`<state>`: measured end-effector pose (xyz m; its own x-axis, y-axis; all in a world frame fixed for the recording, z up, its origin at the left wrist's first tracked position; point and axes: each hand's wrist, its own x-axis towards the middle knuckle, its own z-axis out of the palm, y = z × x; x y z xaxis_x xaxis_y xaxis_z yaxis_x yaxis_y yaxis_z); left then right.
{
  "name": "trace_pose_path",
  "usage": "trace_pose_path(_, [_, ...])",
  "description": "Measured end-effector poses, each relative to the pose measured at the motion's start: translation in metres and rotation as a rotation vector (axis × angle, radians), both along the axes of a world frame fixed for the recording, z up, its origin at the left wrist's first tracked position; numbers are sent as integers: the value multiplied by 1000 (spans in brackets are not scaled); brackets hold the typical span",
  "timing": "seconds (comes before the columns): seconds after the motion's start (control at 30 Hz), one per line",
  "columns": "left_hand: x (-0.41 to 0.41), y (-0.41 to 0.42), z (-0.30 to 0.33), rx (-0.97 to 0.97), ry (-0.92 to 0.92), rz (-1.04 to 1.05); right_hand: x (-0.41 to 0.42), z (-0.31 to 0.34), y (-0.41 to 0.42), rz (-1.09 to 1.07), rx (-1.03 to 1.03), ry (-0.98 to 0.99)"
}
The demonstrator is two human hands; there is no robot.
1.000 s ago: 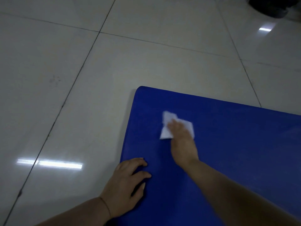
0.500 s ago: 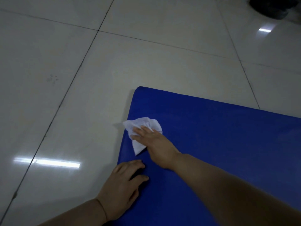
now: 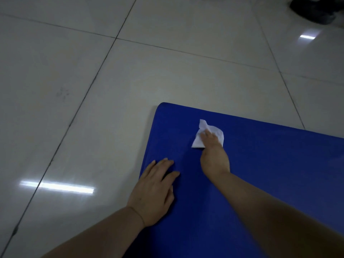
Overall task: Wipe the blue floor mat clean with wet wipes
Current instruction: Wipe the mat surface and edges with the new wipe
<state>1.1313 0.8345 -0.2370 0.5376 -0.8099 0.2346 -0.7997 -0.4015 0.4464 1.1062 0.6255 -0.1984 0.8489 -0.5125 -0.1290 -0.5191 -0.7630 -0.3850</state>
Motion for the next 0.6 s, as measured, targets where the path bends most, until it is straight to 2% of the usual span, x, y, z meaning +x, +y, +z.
trace_pose_path(0.1, [2,2,-4,-14,10,-36,21,-1,10,13,-57,52])
trace_pose_path(0.2, [5,2,-3,-21,38,-44,43,0,30,245,-31,47])
trace_pose_path(0.3, [5,3,-1,-29,74,-43,56,3,19,435,-182,44])
trace_pose_path(0.33, [5,3,-1,-34,83,-45,56,3,4,381,-204,31])
trace_pose_path(0.47, [6,3,0,-18,66,-40,39,10,-59,-68,-154,69])
trace_pose_path(0.6, [6,3,0,0,60,-39,24,15,-59,-88,-154,148])
